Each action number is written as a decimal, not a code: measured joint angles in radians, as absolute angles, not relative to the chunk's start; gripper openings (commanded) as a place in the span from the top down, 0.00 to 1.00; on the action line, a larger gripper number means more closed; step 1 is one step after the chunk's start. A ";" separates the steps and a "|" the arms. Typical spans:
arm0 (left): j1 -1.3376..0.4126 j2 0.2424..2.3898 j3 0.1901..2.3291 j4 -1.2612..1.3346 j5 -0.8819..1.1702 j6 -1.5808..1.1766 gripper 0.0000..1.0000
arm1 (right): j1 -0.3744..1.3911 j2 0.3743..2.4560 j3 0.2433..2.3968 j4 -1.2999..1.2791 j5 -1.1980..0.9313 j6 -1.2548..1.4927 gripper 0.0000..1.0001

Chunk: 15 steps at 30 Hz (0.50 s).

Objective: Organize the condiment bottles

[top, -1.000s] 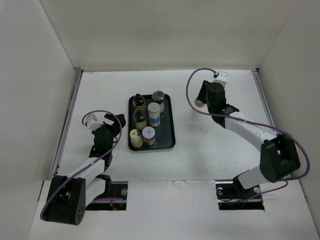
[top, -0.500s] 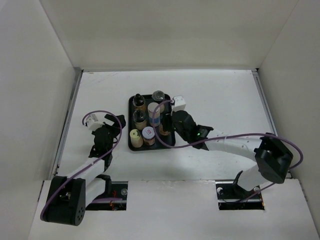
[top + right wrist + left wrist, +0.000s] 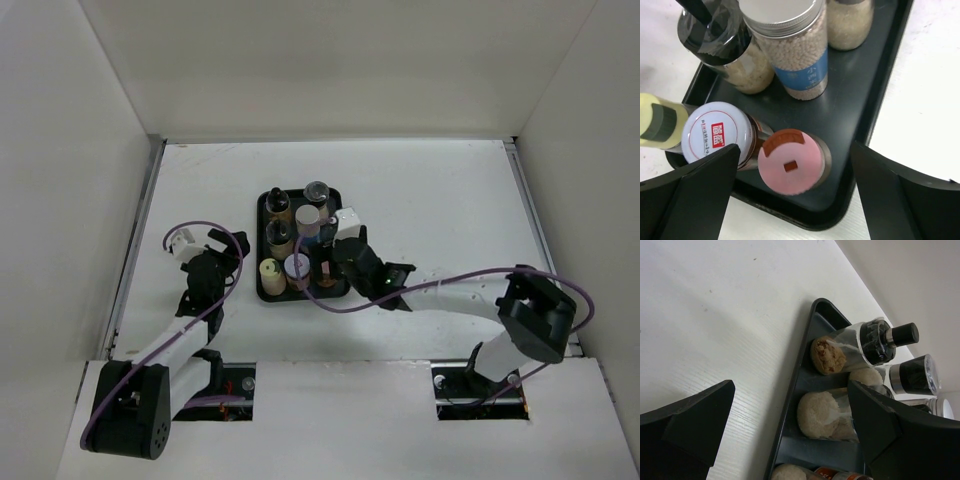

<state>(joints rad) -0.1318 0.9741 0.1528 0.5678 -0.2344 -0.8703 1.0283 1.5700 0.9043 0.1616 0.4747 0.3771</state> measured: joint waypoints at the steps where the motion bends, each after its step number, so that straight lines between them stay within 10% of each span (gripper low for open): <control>1: -0.133 0.974 0.154 0.564 -0.236 -0.870 0.00 | 1.029 1.550 0.892 0.165 0.480 0.373 0.00; 15: -0.131 0.917 0.221 0.456 -0.257 -0.847 0.00 | 0.887 1.122 0.581 0.361 0.673 0.376 0.00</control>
<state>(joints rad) -0.1314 0.9169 0.2214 0.4561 -0.2565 -0.8474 0.8871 1.1221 0.5812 0.3614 0.6727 0.3756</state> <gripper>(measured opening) 0.997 0.999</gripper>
